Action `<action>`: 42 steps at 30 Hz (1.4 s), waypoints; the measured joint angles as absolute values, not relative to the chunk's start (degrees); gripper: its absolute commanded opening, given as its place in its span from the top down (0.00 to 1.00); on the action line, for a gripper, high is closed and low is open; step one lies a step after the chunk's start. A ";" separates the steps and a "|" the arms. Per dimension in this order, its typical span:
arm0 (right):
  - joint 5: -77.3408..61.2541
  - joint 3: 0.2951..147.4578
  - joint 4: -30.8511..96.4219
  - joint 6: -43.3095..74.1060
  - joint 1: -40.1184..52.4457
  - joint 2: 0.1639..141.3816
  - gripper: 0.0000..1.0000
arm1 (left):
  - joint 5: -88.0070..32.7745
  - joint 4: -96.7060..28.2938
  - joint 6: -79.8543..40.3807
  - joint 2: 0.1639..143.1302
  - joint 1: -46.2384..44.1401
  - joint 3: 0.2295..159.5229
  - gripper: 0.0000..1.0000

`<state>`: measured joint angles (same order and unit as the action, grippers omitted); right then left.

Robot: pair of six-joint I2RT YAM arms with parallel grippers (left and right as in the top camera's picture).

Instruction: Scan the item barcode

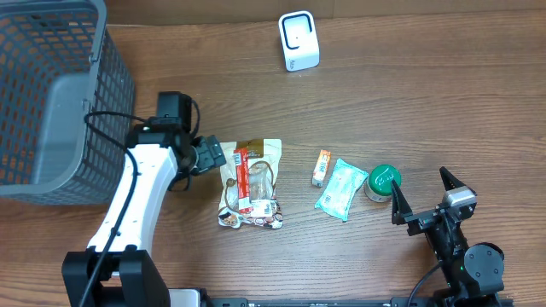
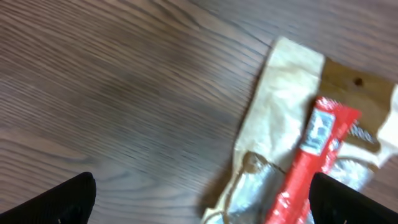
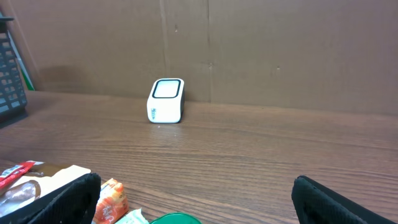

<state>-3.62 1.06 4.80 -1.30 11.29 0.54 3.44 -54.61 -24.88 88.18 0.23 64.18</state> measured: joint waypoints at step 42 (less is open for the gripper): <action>-3.62 1.06 4.80 -1.30 11.29 0.54 0.00 | 4.99 -52.25 -24.88 88.18 4.38 64.18 0.00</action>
<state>-3.62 1.06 4.80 -1.30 11.29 0.54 4.99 -52.25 -24.88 88.18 4.38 64.18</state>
